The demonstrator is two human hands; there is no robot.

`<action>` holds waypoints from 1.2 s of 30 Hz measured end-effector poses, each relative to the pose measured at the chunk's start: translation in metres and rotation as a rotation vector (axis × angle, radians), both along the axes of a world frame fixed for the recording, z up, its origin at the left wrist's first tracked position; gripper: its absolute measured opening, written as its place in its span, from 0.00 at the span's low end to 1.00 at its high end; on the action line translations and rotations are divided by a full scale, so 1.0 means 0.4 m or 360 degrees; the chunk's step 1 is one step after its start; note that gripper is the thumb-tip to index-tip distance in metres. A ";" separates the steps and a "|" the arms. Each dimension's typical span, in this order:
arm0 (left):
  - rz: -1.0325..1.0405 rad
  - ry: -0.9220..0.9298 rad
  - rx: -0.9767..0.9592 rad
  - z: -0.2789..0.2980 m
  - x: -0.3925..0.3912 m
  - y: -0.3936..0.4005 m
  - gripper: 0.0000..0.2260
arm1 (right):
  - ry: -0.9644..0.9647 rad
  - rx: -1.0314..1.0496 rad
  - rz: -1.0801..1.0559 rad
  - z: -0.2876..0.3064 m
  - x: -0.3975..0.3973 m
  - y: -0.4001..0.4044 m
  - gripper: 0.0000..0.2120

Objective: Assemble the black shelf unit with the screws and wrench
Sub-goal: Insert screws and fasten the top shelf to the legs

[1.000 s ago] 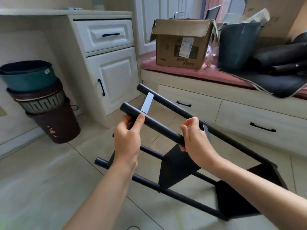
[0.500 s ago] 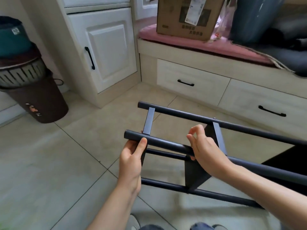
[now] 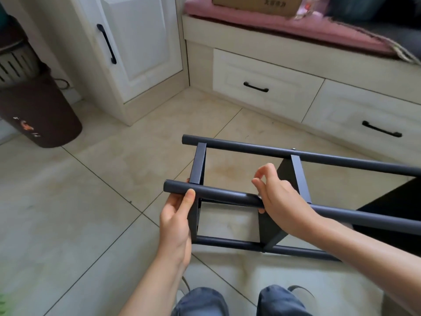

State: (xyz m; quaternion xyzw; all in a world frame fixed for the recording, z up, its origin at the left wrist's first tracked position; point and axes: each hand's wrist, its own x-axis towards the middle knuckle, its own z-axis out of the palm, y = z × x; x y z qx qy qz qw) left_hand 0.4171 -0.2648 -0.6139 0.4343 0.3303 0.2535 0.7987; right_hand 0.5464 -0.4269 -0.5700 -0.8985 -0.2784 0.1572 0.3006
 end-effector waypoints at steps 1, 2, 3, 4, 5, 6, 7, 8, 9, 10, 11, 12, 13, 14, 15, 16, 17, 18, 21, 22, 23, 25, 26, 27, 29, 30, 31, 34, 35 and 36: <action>-0.0002 -0.0014 -0.0020 -0.006 -0.004 0.001 0.18 | -0.0012 -0.0017 0.0018 -0.004 -0.002 0.000 0.09; -0.0003 -0.0023 -0.0041 -0.012 -0.009 0.001 0.17 | -0.0012 -0.0033 0.0030 -0.009 -0.004 -0.001 0.10; -0.0006 -0.0024 -0.0060 -0.018 -0.013 0.000 0.16 | 0.0002 -0.0042 0.0033 -0.013 -0.005 -0.003 0.10; -0.0011 -0.0017 -0.0068 -0.023 -0.018 -0.001 0.16 | 0.0020 -0.0045 0.0032 -0.018 -0.007 -0.006 0.10; -0.0021 -0.0011 -0.0069 -0.028 -0.021 0.000 0.16 | 0.0031 -0.0044 0.0027 -0.024 -0.007 -0.009 0.10; -0.0036 -0.0008 -0.0063 -0.033 -0.024 0.003 0.16 | 0.0028 -0.0043 0.0021 -0.028 -0.006 -0.011 0.10; -0.0051 -0.0006 -0.0059 -0.036 -0.025 0.006 0.16 | 0.0018 -0.0038 0.0018 -0.032 -0.005 -0.012 0.11; -0.0064 -0.0004 -0.0057 -0.038 -0.026 0.011 0.17 | 0.0007 -0.0026 0.0016 -0.034 -0.002 -0.012 0.11; -0.0072 -0.0007 -0.0058 -0.040 -0.026 0.015 0.17 | -0.0003 -0.0004 0.0009 -0.037 0.001 -0.011 0.11; -0.0073 -0.0020 -0.0058 -0.039 -0.027 0.018 0.17 | -0.0009 0.0027 -0.0004 -0.038 0.005 -0.010 0.11; -0.0066 -0.0037 -0.0059 -0.038 -0.026 0.022 0.17 | -0.0007 0.0058 -0.0013 -0.040 0.011 -0.010 0.11; -0.0056 -0.0054 -0.0058 -0.038 -0.026 0.026 0.17 | -0.0012 0.0082 -0.0007 -0.042 0.016 -0.010 0.09; -0.0048 -0.0073 -0.0056 -0.038 -0.026 0.029 0.17 | -0.0030 0.0100 0.0018 -0.045 0.020 -0.010 0.08; -0.0045 -0.0083 -0.0050 -0.037 -0.026 0.034 0.18 | -0.0060 0.0121 0.0057 -0.047 0.023 -0.009 0.07; -0.0046 -0.0076 -0.0031 -0.036 -0.028 0.040 0.20 | -0.0091 0.0148 0.0103 -0.048 0.027 -0.007 0.07; -0.0048 -0.0048 0.0004 -0.033 -0.030 0.048 0.22 | -0.0123 0.0181 0.0146 -0.047 0.030 -0.002 0.06; -0.0056 -0.0007 0.0063 -0.032 -0.032 0.058 0.25 | -0.0150 0.0216 0.0177 -0.043 0.034 0.005 0.05; -0.0082 0.0045 0.0149 -0.031 -0.034 0.068 0.27 | -0.0159 0.0246 0.0195 -0.039 0.040 0.013 0.05; -0.0244 0.0185 0.0458 -0.024 -0.038 0.102 0.30 | 0.0016 0.0292 0.0232 -0.025 0.061 0.044 0.04; -0.0301 0.0222 0.0564 -0.020 -0.038 0.114 0.29 | 0.0121 0.0301 0.0252 -0.022 0.067 0.054 0.03; -0.0357 0.0265 0.0684 -0.014 -0.037 0.126 0.28 | 0.0227 0.0313 0.0271 -0.021 0.072 0.065 0.03; -0.0487 0.0333 0.0901 -0.001 -0.035 0.151 0.25 | 0.0431 0.0333 0.0297 -0.020 0.080 0.087 0.04; -0.0566 0.0356 0.0972 0.007 -0.032 0.163 0.24 | 0.0532 0.0339 0.0300 -0.020 0.083 0.098 0.05; -0.0654 0.0385 0.1039 0.018 -0.027 0.176 0.24 | 0.0633 0.0349 0.0292 -0.020 0.086 0.111 0.06; -0.0848 0.0467 0.1183 0.045 -0.014 0.200 0.25 | 0.0836 0.0386 0.0242 -0.022 0.089 0.135 0.07; -0.0950 0.0529 0.1256 0.060 -0.005 0.211 0.25 | 0.0926 0.0409 0.0210 -0.024 0.090 0.146 0.07; -0.1045 0.0598 0.1319 0.076 0.003 0.220 0.26 | 0.0997 0.0427 0.0183 -0.025 0.091 0.157 0.07; -0.1243 0.0727 0.1464 0.116 0.026 0.237 0.27 | 0.1125 0.0407 0.0144 -0.031 0.095 0.186 0.06; -0.1294 0.0758 0.1538 0.125 0.031 0.239 0.29 | 0.1179 0.0390 0.0129 -0.033 0.097 0.195 0.06; -0.1347 0.0796 0.1636 0.133 0.034 0.240 0.31 | 0.1247 0.0376 0.0114 -0.036 0.099 0.203 0.05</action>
